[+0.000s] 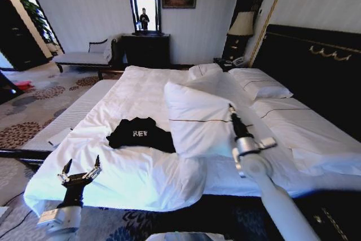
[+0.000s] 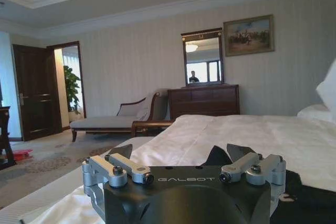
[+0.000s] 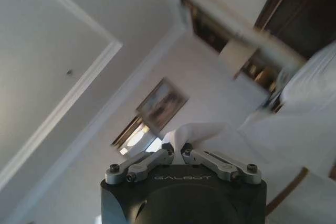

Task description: Fold the clothes on the bed.

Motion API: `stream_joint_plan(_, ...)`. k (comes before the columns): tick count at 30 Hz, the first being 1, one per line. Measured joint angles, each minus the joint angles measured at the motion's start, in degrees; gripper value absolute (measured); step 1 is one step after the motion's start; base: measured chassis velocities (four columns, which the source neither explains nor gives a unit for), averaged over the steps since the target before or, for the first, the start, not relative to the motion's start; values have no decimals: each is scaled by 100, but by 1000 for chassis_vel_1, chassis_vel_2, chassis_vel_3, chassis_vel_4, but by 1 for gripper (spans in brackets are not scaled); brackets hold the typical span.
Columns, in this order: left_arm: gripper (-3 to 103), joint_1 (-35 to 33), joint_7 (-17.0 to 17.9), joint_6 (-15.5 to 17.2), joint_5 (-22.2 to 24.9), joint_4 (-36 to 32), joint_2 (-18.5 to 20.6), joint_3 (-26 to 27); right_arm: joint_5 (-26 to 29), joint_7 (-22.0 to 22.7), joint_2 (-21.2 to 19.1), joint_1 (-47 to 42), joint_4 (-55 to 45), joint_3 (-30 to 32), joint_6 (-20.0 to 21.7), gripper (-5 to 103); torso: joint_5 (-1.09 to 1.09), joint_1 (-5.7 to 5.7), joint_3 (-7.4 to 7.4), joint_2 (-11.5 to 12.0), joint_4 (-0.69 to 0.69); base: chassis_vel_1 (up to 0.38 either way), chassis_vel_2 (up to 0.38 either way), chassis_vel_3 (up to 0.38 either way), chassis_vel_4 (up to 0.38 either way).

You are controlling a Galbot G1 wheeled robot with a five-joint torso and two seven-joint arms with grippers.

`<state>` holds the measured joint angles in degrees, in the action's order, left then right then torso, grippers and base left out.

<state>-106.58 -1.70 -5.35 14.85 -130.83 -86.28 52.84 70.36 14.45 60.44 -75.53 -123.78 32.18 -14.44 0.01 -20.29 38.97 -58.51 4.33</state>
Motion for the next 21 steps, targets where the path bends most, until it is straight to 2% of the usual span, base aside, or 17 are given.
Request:
stream_joint_plan(2, 100, 22, 2, 1, 7, 3, 19, -46, -162, 13, 88, -249, -105, 211, -68, 1, 0, 0, 0, 0, 1, 0, 0, 0, 0)
stream_joint_plan(5, 100, 124, 11, 22, 21, 23, 78, -186, -513, 164, 617, -857, -535, 866, -203, 1, -1, 0, 0, 0, -1, 0, 0, 0, 0)
stream_joint_plan(6, 100, 124, 11, 22, 21, 23, 78, -186, -513, 164, 617, -857, -535, 866, -203, 1, -1, 0, 0, 0, -1, 0, 0, 0, 0)
stream_joint_plan(9, 100, 261, 16, 39, 66, 119, 163, -308, -938, 397, 1246, -1287, -871, 1441, -294, 1, -2, 0, 0, 0, 0, 0, 0, 0, 0)
stream_joint_plan(12, 100, 306, 18, 40, 93, 158, 192, -334, -1038, 489, 1382, -1409, -947, 1581, -321, 1, -2, 0, 0, 0, 0, 0, 0, 0, 0)
stream_joint_plan(14, 100, 472, 22, 44, 193, 299, 288, -403, -1183, 831, 1718, -1766, -1243, 1981, -371, 1, -1, 0, 0, 0, -1, 0, 0, 0, 0)
stream_joint_plan(15, 100, 472, 22, 44, 193, 299, 288, -403, -1183, 831, 1718, -1766, -1243, 1981, -371, 1, -1, 0, 0, 0, -1, 0, 0, 0, 0)
stream_joint_plan(18, 100, 717, 35, 52, 304, 495, 397, -500, -1544, 1272, 2041, -2144, -1546, 2373, -456, 1, -1, 0, 0, 0, 1, 0, 0, 0, 0)
stream_joint_plan(21, 100, 832, 39, 60, 349, 589, 449, -559, -1795, 1501, 2206, -2292, -1695, 2555, -498, 1, -2, 0, 0, 0, 0, 0, 0, 0, 0)
